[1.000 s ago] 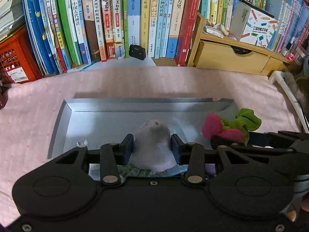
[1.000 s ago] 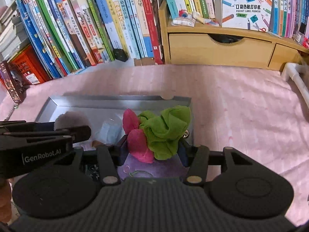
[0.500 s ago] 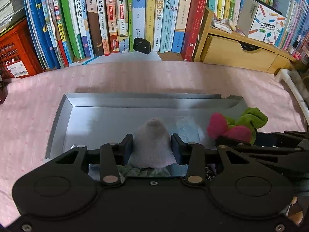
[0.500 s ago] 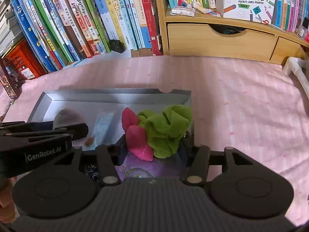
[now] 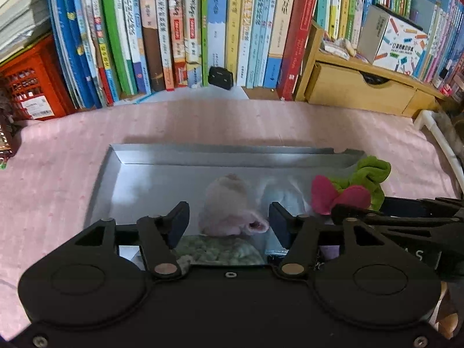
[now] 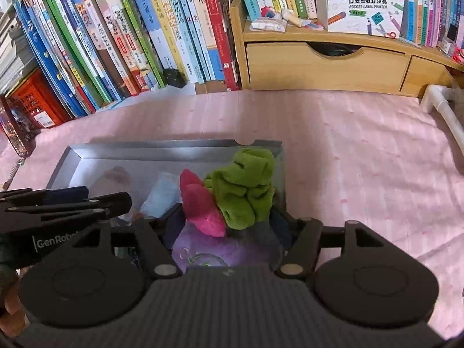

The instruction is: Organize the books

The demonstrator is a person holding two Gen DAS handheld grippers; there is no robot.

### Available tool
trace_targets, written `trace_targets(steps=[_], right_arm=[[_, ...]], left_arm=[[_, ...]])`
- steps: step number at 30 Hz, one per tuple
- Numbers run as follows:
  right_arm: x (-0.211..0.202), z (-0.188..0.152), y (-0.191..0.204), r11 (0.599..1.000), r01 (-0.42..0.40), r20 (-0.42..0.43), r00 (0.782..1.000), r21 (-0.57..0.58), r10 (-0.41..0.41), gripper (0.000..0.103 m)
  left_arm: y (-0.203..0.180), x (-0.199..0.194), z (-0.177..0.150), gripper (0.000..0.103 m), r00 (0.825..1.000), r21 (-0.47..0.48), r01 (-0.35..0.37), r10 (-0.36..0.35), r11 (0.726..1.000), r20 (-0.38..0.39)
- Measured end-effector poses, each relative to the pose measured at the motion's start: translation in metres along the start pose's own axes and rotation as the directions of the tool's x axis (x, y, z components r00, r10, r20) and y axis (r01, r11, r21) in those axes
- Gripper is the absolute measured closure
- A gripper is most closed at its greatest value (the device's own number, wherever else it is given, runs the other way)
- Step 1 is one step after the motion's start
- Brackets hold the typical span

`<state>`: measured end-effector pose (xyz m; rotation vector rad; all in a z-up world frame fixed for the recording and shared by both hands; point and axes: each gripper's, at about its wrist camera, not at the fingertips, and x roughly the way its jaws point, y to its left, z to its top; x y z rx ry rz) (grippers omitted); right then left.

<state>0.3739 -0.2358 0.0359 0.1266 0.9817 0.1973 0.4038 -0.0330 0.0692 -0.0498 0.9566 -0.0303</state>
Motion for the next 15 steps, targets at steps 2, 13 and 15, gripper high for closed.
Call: trace_targets(steps=[2, 13, 15], right_arm=[[-0.005, 0.0, 0.001, 1.0, -0.002, 0.009, 1.0, 0.001, 0.002, 0.023], [-0.048, -0.01, 0.009, 1.0, -0.002, 0.105, 0.994, -0.023, 0.005, 0.018], [-0.058, -0.014, 0.013, 0.999, 0.002, 0.125, 0.992, -0.035, 0.002, 0.018]], left_arm=[[0.002, -0.007, -0.001, 0.043, 1.0, -0.005, 0.007, -0.007, 1.0, 0.008], [0.01, -0.059, -0.011, 0.034, 0.998, 0.001, 0.022, -0.022, 1.0, 0.063], [0.012, -0.07, -0.015, 0.034, 0.997, 0.006, 0.027, -0.027, 1.0, 0.078]])
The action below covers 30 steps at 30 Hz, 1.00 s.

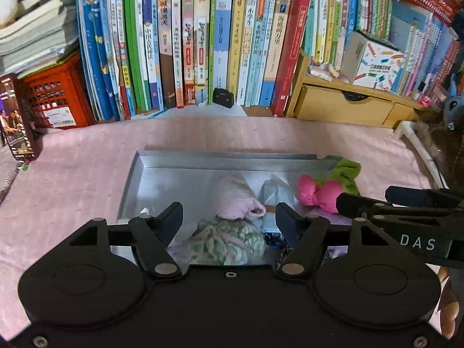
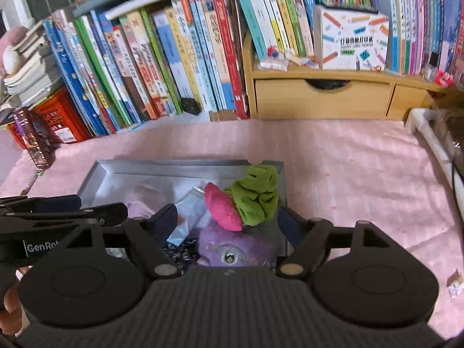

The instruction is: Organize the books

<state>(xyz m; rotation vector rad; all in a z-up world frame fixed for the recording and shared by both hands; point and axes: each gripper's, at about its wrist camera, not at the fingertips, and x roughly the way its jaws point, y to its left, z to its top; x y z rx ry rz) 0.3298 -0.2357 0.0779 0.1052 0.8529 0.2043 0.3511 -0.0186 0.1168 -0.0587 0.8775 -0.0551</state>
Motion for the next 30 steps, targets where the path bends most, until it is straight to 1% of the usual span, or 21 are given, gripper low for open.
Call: trace_targets(steps=[4, 5, 8, 18, 21, 24, 27, 30], right_arm=[[-0.023, -0.004, 0.011, 1.0, 0.001, 0.041, 0.999, -0.022, 0.0, 0.017], [-0.028, -0.005, 0.014, 1.0, 0.008, 0.035, 0.999, -0.025, -0.007, 0.017], [-0.047, -0.011, 0.023, 0.999, 0.006, 0.075, 0.997, -0.034, -0.004, 0.016], [-0.107, -0.036, 0.049, 0.998, 0.018, 0.197, 0.98, -0.062, -0.005, 0.015], [-0.122, -0.047, 0.055, 0.996, 0.03, 0.237, 0.972, -0.079, -0.01, 0.012], [-0.136, -0.058, 0.058, 0.996, 0.023, 0.264, 0.964, -0.09, 0.002, 0.012], [-0.147, -0.07, 0.06, 0.995, 0.01, 0.289, 0.957, -0.1, 0.019, 0.01], [-0.157, -0.082, 0.063, 0.993, 0.01, 0.315, 0.949, -0.114, 0.027, 0.009]], left_arm=[[0.003, -0.028, -0.007, 0.034, 1.0, 0.004, 0.01, -0.01, 1.0, 0.029], [0.003, -0.035, -0.009, 0.034, 0.999, 0.005, 0.014, -0.014, 1.0, 0.038], [0.005, -0.056, -0.017, 0.033, 0.998, 0.009, 0.021, -0.021, 1.0, 0.065], [0.01, -0.12, -0.052, 0.031, 0.986, 0.058, 0.019, -0.028, 0.998, 0.164], [0.014, -0.136, -0.065, 0.03, 0.98, 0.07, 0.023, -0.037, 0.997, 0.197], [0.017, -0.151, -0.079, 0.026, 0.971, 0.084, 0.037, -0.055, 0.996, 0.232], [0.019, -0.163, -0.094, 0.024, 0.959, 0.099, 0.048, -0.074, 0.994, 0.272], [0.021, -0.173, -0.111, 0.024, 0.949, 0.104, 0.058, -0.087, 0.993, 0.303]])
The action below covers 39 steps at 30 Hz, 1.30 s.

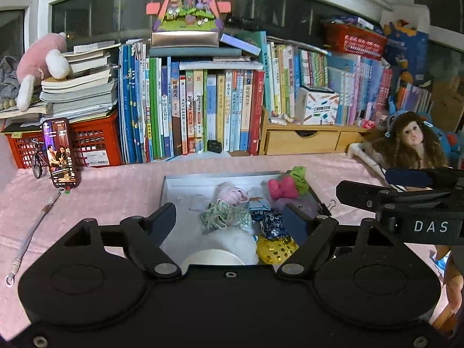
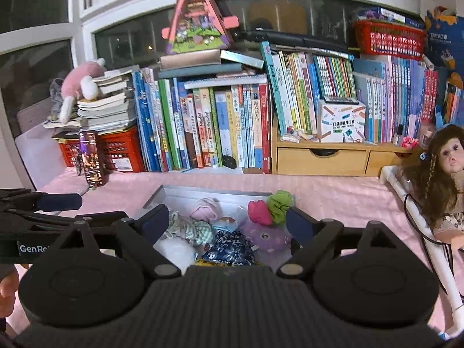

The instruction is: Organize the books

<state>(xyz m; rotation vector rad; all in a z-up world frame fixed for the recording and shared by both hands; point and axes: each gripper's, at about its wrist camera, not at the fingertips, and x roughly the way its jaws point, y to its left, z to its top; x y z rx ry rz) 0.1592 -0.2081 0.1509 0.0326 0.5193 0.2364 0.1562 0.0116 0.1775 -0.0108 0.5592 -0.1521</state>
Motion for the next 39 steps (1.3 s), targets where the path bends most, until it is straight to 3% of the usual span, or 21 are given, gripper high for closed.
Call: trace_targets(steps=[10, 16, 29, 39], right_arm=[[-0.034, -0.043, 0.005, 1.0, 0.016, 0.126, 0.992, -0.011, -0.015, 0.005], [-0.041, -0.074, 0.005, 0.999, 0.049, 0.152, 0.987, -0.017, -0.046, 0.002], [-0.043, -0.143, 0.015, 0.996, 0.088, 0.134, 0.987, 0.003, -0.087, 0.001], [-0.023, -0.174, 0.015, 0.994, 0.112, 0.052, 0.992, 0.001, -0.112, 0.0]], left_arm=[[-0.012, -0.033, -0.048, 0.022, 0.994, 0.019, -0.011, 0.009, 1.0, 0.107], [-0.017, -0.036, -0.084, 0.018, 0.992, 0.016, -0.031, 0.029, 0.999, 0.125], [-0.004, -0.031, -0.155, 0.016, 0.997, -0.066, -0.055, 0.059, 0.996, 0.057], [0.002, -0.014, -0.184, 0.014, 0.995, -0.057, -0.096, 0.096, 0.994, 0.013]])
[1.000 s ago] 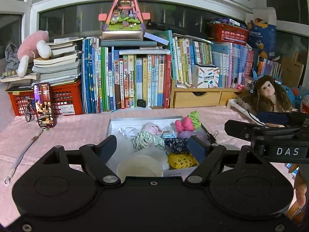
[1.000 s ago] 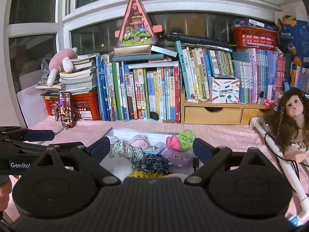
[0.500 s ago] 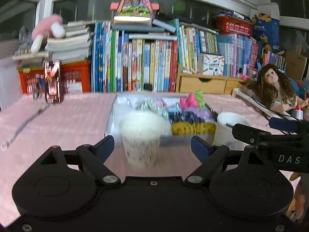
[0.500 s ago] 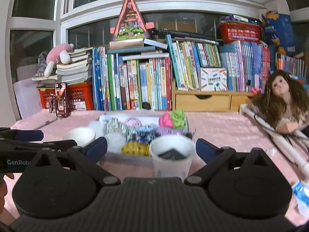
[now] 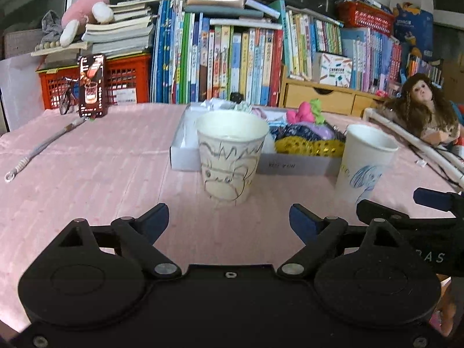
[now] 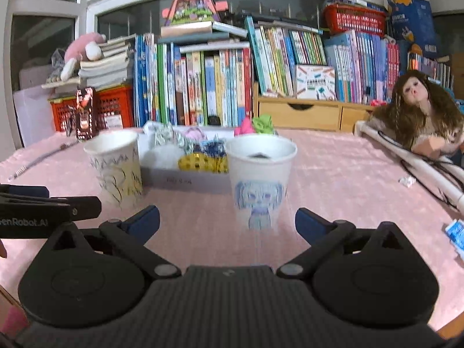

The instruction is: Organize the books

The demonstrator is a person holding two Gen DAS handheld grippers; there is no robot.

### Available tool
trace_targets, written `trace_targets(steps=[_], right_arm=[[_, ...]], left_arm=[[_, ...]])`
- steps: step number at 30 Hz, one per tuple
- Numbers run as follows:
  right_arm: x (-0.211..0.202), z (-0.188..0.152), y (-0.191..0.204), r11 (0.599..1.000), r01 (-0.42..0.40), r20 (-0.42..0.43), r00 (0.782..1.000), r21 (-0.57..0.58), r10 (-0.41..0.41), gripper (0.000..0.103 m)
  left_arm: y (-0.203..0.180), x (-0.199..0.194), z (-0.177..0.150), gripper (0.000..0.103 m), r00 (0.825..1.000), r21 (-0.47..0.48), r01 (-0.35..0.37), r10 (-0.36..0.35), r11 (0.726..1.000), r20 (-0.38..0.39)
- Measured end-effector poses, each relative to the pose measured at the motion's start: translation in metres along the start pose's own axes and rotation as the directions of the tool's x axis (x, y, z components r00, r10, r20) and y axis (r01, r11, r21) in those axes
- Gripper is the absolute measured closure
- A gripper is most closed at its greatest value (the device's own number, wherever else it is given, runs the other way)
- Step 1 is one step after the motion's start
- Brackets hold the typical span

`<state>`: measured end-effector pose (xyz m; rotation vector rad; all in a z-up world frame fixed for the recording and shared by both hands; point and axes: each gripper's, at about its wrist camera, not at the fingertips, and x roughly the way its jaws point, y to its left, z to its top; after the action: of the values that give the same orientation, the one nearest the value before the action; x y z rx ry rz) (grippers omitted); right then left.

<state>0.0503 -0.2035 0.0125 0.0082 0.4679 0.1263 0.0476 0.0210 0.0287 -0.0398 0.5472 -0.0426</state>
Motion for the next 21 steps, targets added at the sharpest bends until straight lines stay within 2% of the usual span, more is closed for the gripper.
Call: trace_targets(steps=[13, 21], right_arm=[[0.027, -0.017, -0.003, 0.999, 0.045, -0.082, 0.996, -0.006, -0.045, 0.0], [0.035, -0.022, -0.002, 0.999, 0.044, -0.13, 0.99, -0.018, -0.045, 0.0]], left_arm=[[0.003, 0.037, -0.022, 0.013, 0.996, 0.0, -0.048, 0.048, 0.999, -0.075], [0.0, 0.042, -0.026, 0.01, 0.996, 0.02, -0.064, 0.065, 0.998, -0.066]])
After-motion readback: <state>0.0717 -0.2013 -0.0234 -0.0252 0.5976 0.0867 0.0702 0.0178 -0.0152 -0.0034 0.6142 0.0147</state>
